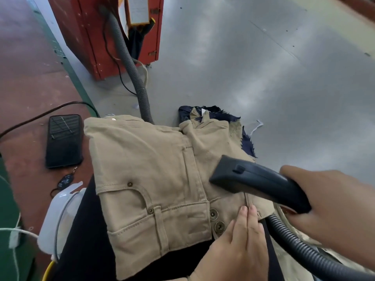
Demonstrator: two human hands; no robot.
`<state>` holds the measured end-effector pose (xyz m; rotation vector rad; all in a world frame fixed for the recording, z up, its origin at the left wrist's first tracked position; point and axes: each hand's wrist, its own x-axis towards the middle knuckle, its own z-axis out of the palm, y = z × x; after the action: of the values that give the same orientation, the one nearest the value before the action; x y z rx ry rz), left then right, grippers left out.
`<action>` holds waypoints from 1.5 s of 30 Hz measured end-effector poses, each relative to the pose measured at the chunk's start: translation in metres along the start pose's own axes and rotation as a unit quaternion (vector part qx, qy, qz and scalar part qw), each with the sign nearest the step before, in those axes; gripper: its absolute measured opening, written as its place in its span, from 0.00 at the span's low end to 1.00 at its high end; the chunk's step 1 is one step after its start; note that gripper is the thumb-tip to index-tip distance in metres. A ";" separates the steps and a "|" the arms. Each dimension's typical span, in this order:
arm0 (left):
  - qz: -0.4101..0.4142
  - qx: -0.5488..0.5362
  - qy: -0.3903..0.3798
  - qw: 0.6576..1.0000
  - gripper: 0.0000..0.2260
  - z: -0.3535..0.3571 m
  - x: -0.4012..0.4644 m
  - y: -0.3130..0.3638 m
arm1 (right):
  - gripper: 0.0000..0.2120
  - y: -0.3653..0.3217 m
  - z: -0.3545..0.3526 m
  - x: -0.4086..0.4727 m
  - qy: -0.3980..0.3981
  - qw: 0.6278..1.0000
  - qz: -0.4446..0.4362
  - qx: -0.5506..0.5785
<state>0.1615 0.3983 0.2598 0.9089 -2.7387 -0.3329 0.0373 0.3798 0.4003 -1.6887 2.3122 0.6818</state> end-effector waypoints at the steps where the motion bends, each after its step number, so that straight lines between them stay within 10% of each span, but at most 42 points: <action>1: 0.003 0.017 0.030 0.999 0.26 0.002 0.001 0.001 | 0.12 -0.004 -0.003 0.008 0.011 1.000 0.010 -0.005; 9: 0.073 -0.005 0.051 0.996 0.10 0.008 0.000 -0.001 | 0.12 -0.024 -0.013 0.084 0.130 0.985 -0.011 0.115; 21: 0.089 0.050 0.023 0.994 0.19 0.003 -0.002 0.000 | 0.12 0.092 -0.015 0.059 0.224 0.892 0.130 0.371; 29: 0.053 0.081 0.019 0.995 0.23 0.002 -0.013 0.015 | 0.15 0.026 0.005 -0.025 0.125 0.981 -0.013 0.147; 35: 0.028 0.047 0.010 0.998 0.13 0.005 -0.013 0.017 | 0.16 0.006 0.015 -0.039 0.068 0.991 0.032 0.115; 45: -0.040 0.056 -0.021 0.997 0.28 -0.004 -0.009 0.016 | 0.12 -0.032 0.009 0.016 0.081 0.993 0.026 0.078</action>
<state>0.1605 0.4158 0.2667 1.0535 -2.7886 -0.2167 0.0615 0.3626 0.3775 -1.6758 2.4546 0.3737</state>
